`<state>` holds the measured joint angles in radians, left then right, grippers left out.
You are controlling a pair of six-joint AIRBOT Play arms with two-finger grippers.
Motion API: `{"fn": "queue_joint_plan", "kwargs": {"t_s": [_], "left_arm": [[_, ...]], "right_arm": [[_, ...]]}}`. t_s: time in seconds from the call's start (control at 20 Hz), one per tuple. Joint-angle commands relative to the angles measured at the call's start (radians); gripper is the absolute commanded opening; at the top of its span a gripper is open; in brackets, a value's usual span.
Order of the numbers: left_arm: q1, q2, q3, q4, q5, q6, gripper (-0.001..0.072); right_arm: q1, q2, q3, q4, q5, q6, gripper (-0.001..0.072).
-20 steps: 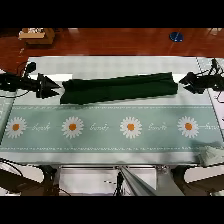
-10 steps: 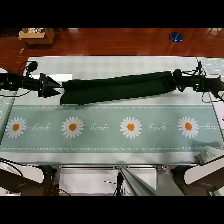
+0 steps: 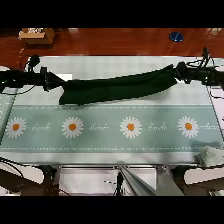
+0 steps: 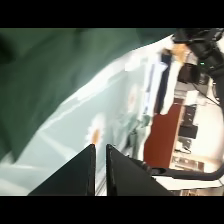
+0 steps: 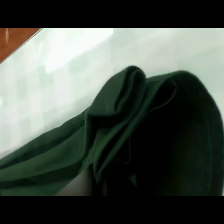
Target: Fold the shirts.
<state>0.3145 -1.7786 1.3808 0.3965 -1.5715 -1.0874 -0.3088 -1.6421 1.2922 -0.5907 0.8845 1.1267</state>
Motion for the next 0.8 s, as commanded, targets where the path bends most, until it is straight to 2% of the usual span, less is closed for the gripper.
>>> {"fn": "queue_joint_plan", "kwargs": {"t_s": [0.0, 0.3, 0.35, 0.45, 0.5, 0.75], "left_arm": [[-0.043, 0.001, 0.001, -0.068, 0.000, 0.029, 0.0109], [-0.150, 0.001, 0.001, -0.069, 0.000, 0.029, 0.0109], [-0.176, 0.001, 0.001, -0.069, 0.001, 0.029, 0.0081], [-0.238, 0.001, 0.001, -0.069, 0.019, 0.029, 0.0073], [-0.268, 0.000, 0.001, -0.069, 0.037, 0.029, 0.0021], [-0.416, 0.000, 0.001, -0.121, 0.215, 0.028, 0.0022]], "right_arm": [[-0.015, 0.069, 0.001, -0.137, 0.043, 0.047, 0.0026], [-0.019, 0.132, 0.001, -0.145, 0.138, 0.047, 0.0026], [-0.019, 0.146, 0.001, -0.155, 0.154, 0.047, 0.0025], [-0.019, 0.174, 0.001, -0.183, 0.196, 0.050, 0.0026], [-0.019, 0.188, 0.001, -0.199, 0.220, 0.058, 0.0025], [-0.019, 0.275, 0.001, -0.272, 0.350, 0.077, 0.0026]]}}
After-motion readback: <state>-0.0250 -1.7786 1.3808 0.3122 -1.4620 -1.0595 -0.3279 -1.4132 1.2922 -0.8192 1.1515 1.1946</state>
